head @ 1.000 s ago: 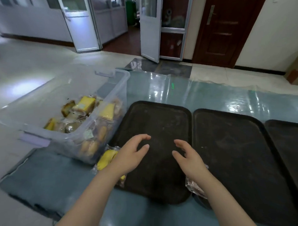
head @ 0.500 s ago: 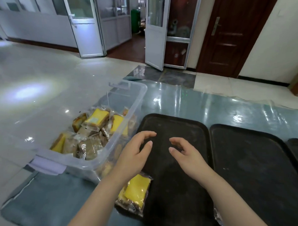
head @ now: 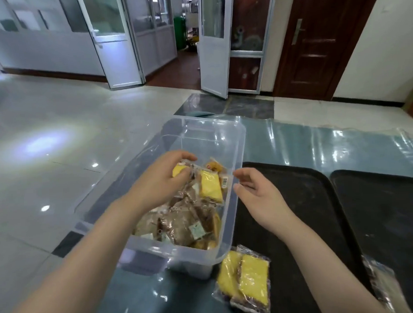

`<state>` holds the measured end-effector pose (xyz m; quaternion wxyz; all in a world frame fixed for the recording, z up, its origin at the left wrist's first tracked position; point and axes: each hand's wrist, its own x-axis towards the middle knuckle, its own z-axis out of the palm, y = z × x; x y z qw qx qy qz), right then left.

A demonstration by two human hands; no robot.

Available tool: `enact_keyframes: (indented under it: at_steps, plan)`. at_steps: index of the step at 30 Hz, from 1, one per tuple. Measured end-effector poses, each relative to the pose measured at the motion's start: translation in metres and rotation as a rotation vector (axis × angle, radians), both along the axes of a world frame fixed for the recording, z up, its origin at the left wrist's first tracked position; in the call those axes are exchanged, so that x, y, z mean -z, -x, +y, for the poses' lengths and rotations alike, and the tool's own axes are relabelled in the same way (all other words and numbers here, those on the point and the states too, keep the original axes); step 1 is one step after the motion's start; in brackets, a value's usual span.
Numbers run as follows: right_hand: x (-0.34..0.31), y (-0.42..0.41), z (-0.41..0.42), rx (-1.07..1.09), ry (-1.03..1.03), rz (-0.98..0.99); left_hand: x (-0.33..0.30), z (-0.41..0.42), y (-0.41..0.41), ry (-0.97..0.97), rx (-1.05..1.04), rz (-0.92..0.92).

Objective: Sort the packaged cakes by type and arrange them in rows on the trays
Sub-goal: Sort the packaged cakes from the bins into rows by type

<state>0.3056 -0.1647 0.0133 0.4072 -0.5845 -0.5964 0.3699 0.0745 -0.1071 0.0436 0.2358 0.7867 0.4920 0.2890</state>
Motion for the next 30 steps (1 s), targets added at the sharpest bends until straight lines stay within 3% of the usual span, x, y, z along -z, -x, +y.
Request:
enact_keyframes:
  at_steps: [3, 7, 12, 15, 19, 24, 30]
  plan:
    - [-0.005, 0.023, 0.010, -0.031, -0.033, -0.100, 0.002, 0.031, 0.035, 0.026, -0.032, 0.119]
    - [-0.020, 0.053, 0.030, -0.103, -0.010, -0.392, 0.016, 0.064, 0.063, 0.137, -0.018, 0.240]
    - [-0.023, 0.094, 0.064, -0.340, 0.194, -0.885, 0.036, 0.088, 0.065, 0.334, 0.192, 0.868]
    - [-0.015, 0.118, 0.079, -0.421, 0.309, -1.081, 0.050, 0.096, 0.065, 0.405, 0.238, 1.041]
    - [-0.002, 0.141, 0.093, -0.518, 0.467, -1.165, 0.067, 0.098, 0.068, 0.436, 0.244, 1.105]
    - [0.027, 0.142, 0.096, -0.579, 0.591, -1.101, 0.080, 0.104, 0.081, 0.525, 0.278, 1.063]
    - [0.035, 0.138, 0.105, -0.605, 0.563, -1.076, 0.076, 0.110, 0.083, 0.559, 0.295, 1.025]
